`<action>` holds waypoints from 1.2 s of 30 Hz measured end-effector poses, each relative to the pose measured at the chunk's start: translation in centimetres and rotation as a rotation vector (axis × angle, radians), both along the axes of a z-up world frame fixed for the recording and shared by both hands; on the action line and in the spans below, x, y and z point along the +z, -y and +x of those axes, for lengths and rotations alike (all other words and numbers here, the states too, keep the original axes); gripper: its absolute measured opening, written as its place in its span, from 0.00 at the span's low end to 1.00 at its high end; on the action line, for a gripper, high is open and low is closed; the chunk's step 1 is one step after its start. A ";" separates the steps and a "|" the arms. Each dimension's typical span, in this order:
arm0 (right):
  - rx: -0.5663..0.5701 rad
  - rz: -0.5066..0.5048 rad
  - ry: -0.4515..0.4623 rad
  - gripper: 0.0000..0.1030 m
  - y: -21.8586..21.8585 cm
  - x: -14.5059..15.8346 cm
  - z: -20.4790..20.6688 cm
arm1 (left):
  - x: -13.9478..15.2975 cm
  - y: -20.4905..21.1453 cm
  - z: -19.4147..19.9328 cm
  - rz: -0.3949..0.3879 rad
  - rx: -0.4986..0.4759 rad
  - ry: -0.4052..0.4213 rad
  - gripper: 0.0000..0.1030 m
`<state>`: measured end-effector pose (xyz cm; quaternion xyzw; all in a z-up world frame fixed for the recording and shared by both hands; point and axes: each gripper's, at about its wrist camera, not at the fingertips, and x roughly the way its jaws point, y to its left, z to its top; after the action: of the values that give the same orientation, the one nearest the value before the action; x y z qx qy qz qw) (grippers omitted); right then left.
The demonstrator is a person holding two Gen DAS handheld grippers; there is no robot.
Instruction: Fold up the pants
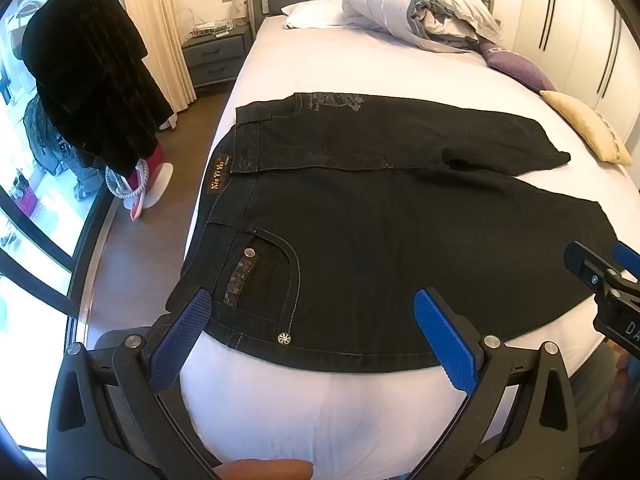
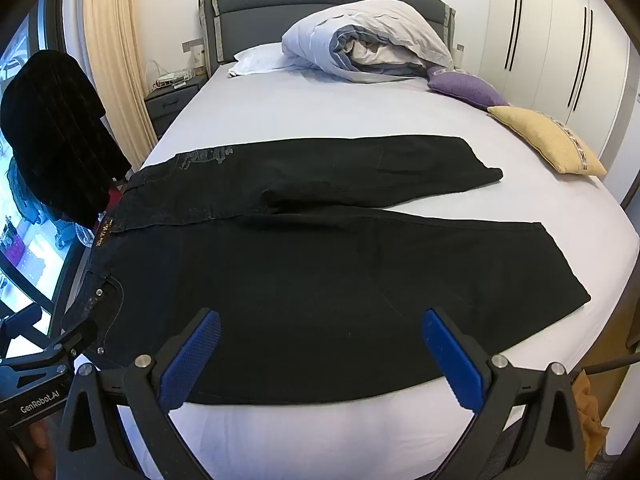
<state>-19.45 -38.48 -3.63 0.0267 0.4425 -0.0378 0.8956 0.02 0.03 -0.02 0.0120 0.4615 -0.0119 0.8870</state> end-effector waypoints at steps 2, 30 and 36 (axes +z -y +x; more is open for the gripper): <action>0.001 0.000 0.002 1.00 0.1 0.2 0.0 | 0.0 -0.1 0.0 -0.003 -0.002 -0.002 1.00; 0.004 0.002 -0.024 1.00 -0.3 -1.9 -0.3 | -0.5 -0.1 0.0 0.006 -0.002 -0.006 1.00; 0.005 0.004 -0.028 1.00 -0.4 -1.9 -0.2 | -0.6 -0.1 0.1 0.007 -0.002 -0.007 1.00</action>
<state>-19.69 -38.13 -5.55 0.0269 0.4551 -0.0350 0.8893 0.07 0.11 -0.57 0.0154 0.4647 -0.0114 0.8852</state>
